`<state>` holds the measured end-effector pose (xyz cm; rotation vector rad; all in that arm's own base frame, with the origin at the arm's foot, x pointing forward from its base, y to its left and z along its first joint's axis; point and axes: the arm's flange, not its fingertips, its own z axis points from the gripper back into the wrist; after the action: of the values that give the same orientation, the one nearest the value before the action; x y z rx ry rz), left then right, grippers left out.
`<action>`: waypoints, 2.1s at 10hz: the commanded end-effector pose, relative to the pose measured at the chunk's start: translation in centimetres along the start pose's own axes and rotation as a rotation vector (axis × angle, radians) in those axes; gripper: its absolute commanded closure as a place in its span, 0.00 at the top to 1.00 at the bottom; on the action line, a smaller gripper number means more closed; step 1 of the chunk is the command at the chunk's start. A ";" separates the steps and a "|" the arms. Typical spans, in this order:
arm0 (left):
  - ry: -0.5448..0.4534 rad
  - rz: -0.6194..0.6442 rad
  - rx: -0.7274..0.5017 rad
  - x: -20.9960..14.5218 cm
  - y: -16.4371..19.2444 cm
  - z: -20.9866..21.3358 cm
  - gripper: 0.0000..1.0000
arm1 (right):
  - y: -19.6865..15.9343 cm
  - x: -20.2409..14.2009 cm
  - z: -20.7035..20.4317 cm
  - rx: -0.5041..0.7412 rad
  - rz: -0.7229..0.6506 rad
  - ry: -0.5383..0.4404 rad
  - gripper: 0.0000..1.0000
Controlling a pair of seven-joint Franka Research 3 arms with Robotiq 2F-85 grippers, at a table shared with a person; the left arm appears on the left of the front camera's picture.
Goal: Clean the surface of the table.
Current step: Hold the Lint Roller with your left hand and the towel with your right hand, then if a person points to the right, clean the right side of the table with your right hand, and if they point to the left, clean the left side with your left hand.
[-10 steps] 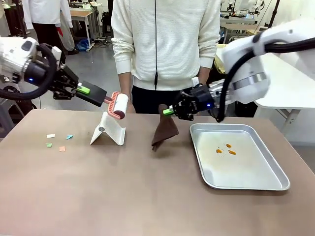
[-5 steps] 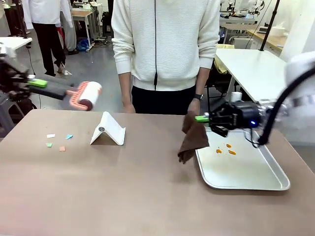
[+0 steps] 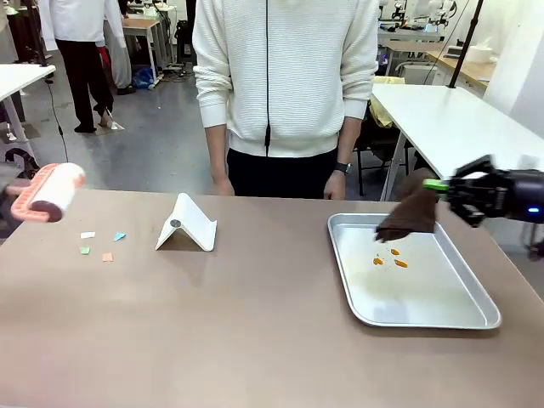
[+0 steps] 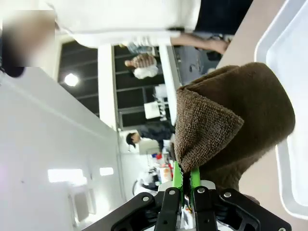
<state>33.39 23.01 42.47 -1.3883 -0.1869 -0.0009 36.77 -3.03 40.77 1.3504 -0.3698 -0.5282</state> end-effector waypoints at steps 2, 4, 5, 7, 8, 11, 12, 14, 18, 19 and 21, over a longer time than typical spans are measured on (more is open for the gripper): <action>-0.036 0.022 -0.055 -1.2 3.1 5.3 0.00 | -5.0 -0.9 10.6 0.038 -0.073 0.123 0.00; -0.020 0.050 -0.073 -2.7 5.1 8.6 0.00 | -6.5 2.2 15.4 0.089 -0.145 0.162 0.00; -0.010 0.037 -0.093 -3.3 6.3 9.8 0.00 | -7.0 3.2 16.9 0.150 -0.144 0.131 0.00; -0.020 0.071 -0.121 -3.3 8.2 9.7 0.00 | -7.2 3.9 17.3 0.202 -0.128 0.111 0.00; -0.009 0.096 -0.060 -2.9 8.3 9.2 0.00 | -7.1 4.0 17.1 0.208 -0.118 0.105 0.00; -0.048 0.075 -0.106 -3.8 8.0 9.1 0.00 | -7.5 3.4 18.0 0.176 -0.160 0.103 0.00; -0.048 0.075 -0.106 -3.8 8.0 9.1 0.00 | -7.5 3.4 18.0 0.176 -0.160 0.103 0.00; -0.048 0.075 -0.106 -3.8 8.0 9.1 0.00 | -7.5 3.4 18.0 0.176 -0.160 0.103 0.00; -0.048 0.075 -0.106 -3.8 8.0 9.1 0.00 | -7.5 3.4 18.0 0.176 -0.160 0.103 0.00; -0.048 0.075 -0.106 -3.8 8.0 9.1 0.00 | -7.5 3.4 18.0 0.176 -0.160 0.103 0.00; -0.048 0.075 -0.106 -3.8 8.0 9.1 0.00 | -7.5 3.4 18.0 0.176 -0.160 0.103 0.00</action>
<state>29.63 33.15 35.15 -1.4854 -0.1755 0.0918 29.22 -20.49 36.47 1.5724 -0.2366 -0.5677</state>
